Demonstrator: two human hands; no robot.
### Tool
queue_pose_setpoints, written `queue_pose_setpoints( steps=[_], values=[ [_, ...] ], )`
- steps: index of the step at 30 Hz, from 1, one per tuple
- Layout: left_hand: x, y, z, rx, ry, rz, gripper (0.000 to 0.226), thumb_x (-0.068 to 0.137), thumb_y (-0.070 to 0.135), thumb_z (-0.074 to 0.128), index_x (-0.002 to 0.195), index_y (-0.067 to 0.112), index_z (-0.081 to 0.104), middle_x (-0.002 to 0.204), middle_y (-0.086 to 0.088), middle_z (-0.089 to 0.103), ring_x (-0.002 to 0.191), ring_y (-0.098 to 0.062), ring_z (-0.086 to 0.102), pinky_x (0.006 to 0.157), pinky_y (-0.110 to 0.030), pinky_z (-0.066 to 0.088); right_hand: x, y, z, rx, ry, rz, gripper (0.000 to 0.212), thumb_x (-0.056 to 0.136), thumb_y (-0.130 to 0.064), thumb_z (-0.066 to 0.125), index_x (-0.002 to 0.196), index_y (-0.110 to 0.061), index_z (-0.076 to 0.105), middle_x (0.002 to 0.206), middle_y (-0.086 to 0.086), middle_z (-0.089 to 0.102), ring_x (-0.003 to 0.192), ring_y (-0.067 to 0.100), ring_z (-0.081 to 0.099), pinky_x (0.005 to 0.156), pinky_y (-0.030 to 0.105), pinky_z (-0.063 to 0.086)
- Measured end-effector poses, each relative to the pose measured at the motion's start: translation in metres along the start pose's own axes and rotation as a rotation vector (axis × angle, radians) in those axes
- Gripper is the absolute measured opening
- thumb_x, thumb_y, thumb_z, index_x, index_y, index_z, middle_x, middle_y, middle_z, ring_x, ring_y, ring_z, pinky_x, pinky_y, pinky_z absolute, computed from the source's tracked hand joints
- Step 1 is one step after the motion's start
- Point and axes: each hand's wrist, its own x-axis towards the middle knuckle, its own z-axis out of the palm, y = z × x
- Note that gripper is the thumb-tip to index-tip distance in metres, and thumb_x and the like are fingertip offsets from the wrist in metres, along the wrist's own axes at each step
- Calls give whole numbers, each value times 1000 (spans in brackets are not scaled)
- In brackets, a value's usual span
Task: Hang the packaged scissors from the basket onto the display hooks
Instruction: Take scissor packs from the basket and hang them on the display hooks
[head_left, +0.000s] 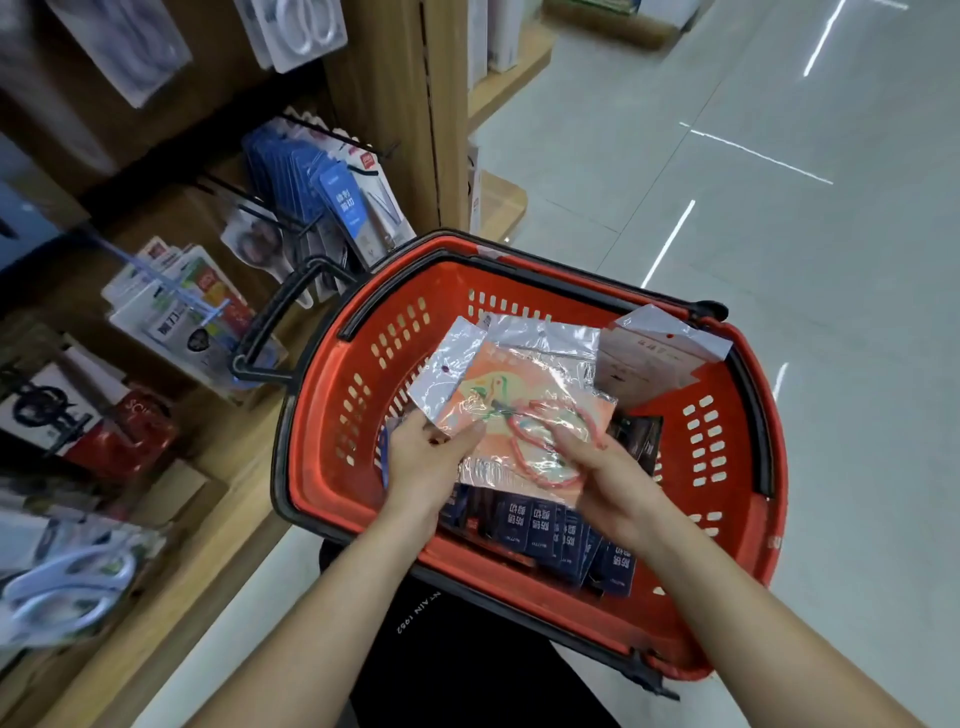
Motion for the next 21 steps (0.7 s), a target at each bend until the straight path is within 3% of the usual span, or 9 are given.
queue_pose_setpoints(
  steps=[2,4,7,10,13,16,18,21],
  values=[
    [0,0,-1,-75,25,14,20,91,7,78,108,11,67,85,5,77,85,-17,75,75,-30,62,-1,1,-5,37,-19,9,37,97,-15,61,134,-9,64,133,20,67,117,38,66,95,52,59],
    [4,1,-6,-160,95,6,18,96,7,72,110,14,63,82,6,75,80,-11,74,66,-23,59,0,-1,-9,20,8,-6,42,98,-17,62,139,-8,60,136,19,65,123,41,61,91,53,59],
    [7,4,-12,-227,192,49,17,99,9,69,111,16,59,96,-8,73,83,-16,73,63,-21,58,-5,-7,-10,-112,155,-83,29,97,-12,63,126,-10,67,128,21,70,109,39,70,75,46,61],
    [11,2,-18,-225,276,135,10,100,11,66,107,17,62,93,-3,73,84,-16,73,63,-24,60,-15,-14,-3,-205,283,-240,21,103,-9,58,119,-14,70,112,15,77,86,29,78,53,31,60],
    [17,1,-20,-159,265,152,4,99,19,67,99,19,71,93,-1,76,90,-20,75,76,-41,64,-14,-13,-1,-413,373,-520,22,102,-10,61,113,-23,75,107,1,79,99,21,76,73,39,66],
    [16,3,-13,-226,171,44,13,104,14,61,101,4,69,89,-4,75,79,-11,75,66,-28,63,-6,-2,1,-791,367,-794,31,98,-10,67,113,-36,76,114,-10,77,112,14,71,95,44,59],
    [11,8,-9,-239,69,28,18,106,15,58,103,3,71,97,-8,78,84,-14,77,66,-27,62,1,10,8,-1031,267,-876,32,97,-13,69,123,-31,75,122,-4,75,110,20,69,94,44,57],
    [1,14,-7,-253,-63,60,21,106,18,56,105,5,73,97,-5,80,88,-16,78,70,-30,64,11,34,20,-1330,167,-878,38,97,-34,65,133,-23,69,136,1,68,97,22,62,87,44,57]
  ],
)
